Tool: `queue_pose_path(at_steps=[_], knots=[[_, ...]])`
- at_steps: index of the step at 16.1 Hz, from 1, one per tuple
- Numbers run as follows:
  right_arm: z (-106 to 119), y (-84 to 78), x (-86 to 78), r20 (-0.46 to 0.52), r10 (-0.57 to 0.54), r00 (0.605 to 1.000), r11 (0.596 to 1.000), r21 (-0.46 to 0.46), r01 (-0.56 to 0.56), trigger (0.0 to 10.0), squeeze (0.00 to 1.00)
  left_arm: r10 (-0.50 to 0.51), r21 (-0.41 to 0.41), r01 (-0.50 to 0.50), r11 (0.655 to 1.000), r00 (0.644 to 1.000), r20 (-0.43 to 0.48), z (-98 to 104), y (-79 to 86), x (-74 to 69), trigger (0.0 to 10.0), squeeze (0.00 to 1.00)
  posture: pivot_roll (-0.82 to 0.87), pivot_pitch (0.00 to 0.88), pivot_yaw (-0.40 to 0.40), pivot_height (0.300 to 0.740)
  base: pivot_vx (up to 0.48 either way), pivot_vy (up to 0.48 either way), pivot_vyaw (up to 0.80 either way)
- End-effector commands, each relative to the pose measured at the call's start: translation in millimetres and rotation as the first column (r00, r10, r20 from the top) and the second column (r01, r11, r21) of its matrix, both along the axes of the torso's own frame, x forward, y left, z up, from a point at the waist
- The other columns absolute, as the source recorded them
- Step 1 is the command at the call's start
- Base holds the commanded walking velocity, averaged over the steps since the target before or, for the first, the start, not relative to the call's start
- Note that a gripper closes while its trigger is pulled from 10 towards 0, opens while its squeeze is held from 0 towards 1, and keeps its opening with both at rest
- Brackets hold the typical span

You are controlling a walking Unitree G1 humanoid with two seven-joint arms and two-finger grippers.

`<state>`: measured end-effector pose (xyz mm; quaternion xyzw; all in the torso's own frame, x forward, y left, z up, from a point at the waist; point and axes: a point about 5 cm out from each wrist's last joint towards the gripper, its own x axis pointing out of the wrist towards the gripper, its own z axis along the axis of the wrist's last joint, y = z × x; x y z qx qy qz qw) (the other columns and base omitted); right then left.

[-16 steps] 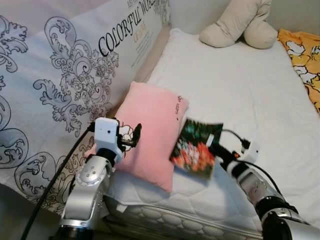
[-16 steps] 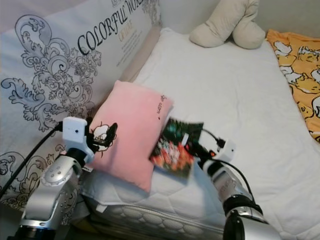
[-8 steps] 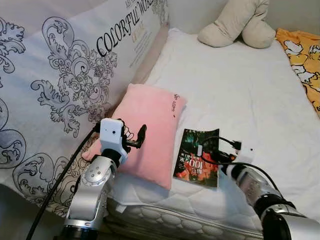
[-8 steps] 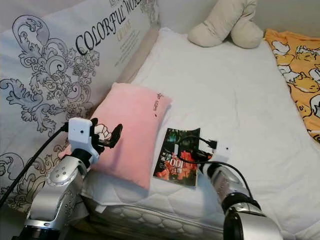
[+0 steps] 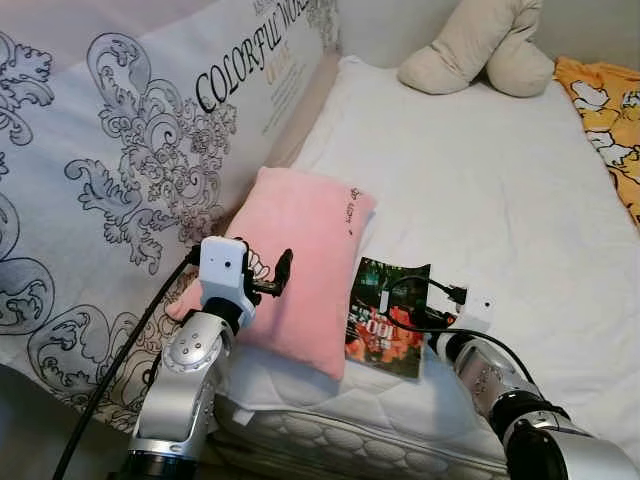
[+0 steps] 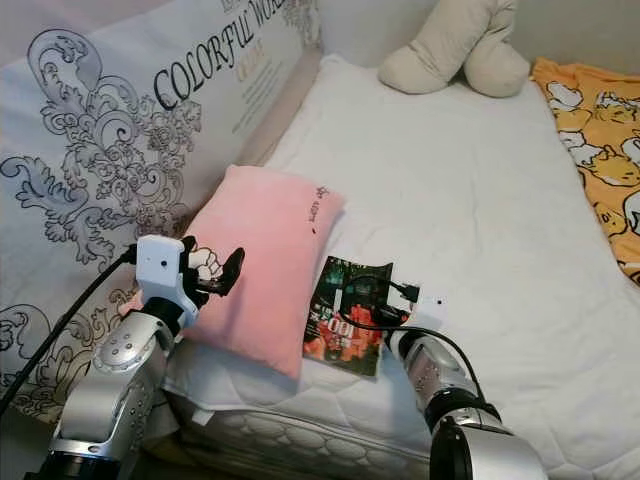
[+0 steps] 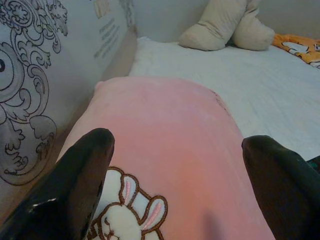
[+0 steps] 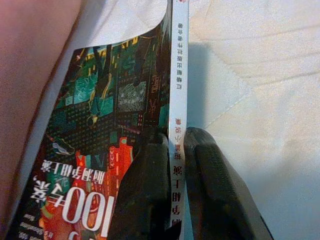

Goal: Clean up the room

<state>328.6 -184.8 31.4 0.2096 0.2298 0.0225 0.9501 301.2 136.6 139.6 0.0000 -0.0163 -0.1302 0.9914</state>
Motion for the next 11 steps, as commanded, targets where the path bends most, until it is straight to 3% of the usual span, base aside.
queue_pose_path(at_steps=[1,2,7,11], knots=[[-0.1,-8.9,-0.8,-0.013,-0.011,1.000,0.998,-0.069,0.010,8.0,0.98,0.002,0.006,-0.002,1.000,1.000,0.015,3.1,-1.3,-0.6,10.0,0.00,0.30,0.089,0.016,0.740,0.000,0.000,0.00],[3.6,-11.6,1.9,-0.006,-0.007,1.000,0.994,-0.108,0.006,10.0,1.00,-0.001,0.003,0.001,1.000,1.000,0.013,2.1,-2.7,-0.5,10.0,0.00,0.30,0.082,0.012,0.740,0.000,0.000,0.00],[-2.0,-6.2,-1.8,-0.022,0.027,0.999,0.987,-0.160,-0.031,10.0,1.00,-0.025,0.007,0.025,1.000,1.000,0.019,-0.1,-6.9,6.2,10.0,0.00,0.26,0.023,0.011,0.740,0.000,0.000,0.00],[10.2,-19.5,4.3,0.041,0.047,0.998,0.959,-0.282,-0.033,10.0,1.00,-0.033,-0.012,0.033,0.999,0.999,0.039,3.6,-14.4,16.1,10.0,0.00,0.23,0.000,0.010,0.740,0.000,0.000,0.00]])
